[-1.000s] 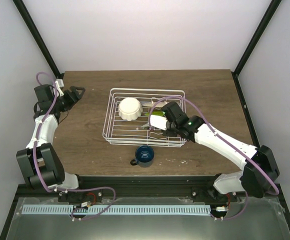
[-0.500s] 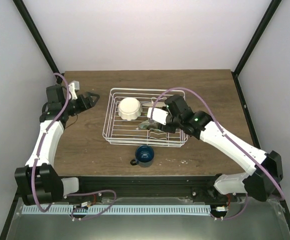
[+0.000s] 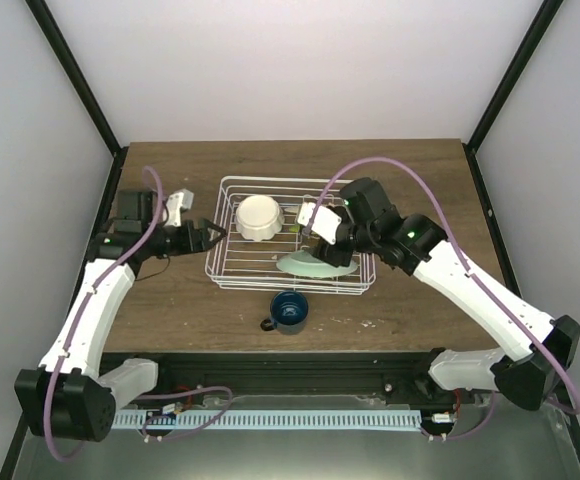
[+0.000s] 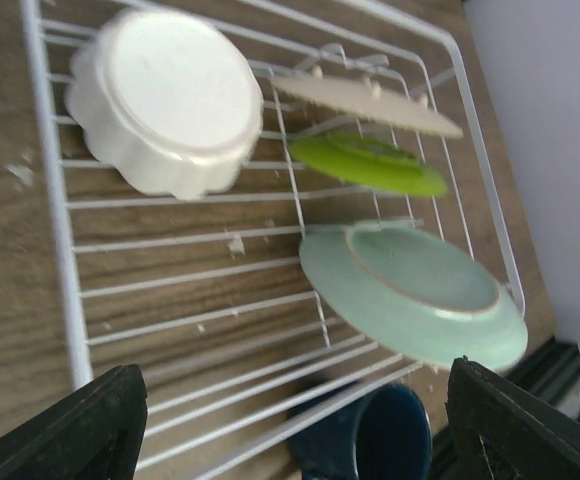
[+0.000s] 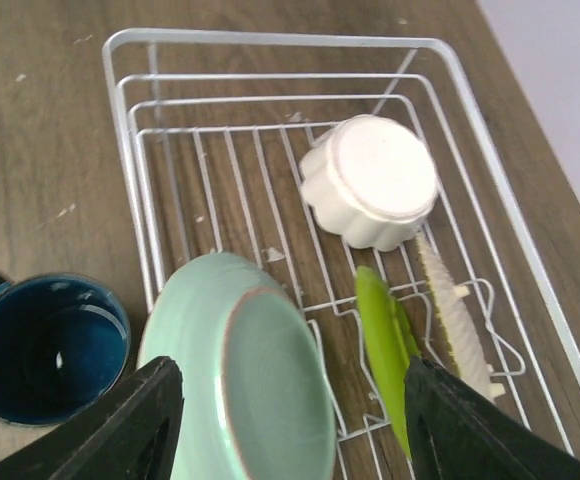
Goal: Load the mixed dishes into the dish rack
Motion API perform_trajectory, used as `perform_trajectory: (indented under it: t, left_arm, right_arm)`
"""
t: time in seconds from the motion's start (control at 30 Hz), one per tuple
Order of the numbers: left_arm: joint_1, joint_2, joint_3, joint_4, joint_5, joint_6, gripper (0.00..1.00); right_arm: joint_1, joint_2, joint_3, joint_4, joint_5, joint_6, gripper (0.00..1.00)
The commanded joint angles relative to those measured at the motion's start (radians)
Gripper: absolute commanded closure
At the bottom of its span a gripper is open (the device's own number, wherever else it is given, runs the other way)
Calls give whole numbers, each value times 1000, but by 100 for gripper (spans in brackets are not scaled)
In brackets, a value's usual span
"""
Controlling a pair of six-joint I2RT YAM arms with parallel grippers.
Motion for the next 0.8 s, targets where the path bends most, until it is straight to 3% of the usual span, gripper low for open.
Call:
perform_trajectory:
  t: [0.0,0.23,0.5,0.77]
  left_arm:
    - [-100,3,-5,-111,-35,54,17]
    - [-335,110,33,-175,-110,88,17]
    - [-521,243,91,-233,-205,107,18]
    - [-673,384,182,-249,-330,91,19]
  right_arm:
    - [5,35,63,136,105,132,37]
    - [-11,255,316,177,282,290,35]
    - [-173,385,593,71,258,586,38]
    - [-244,346,570,25,274,676,39]
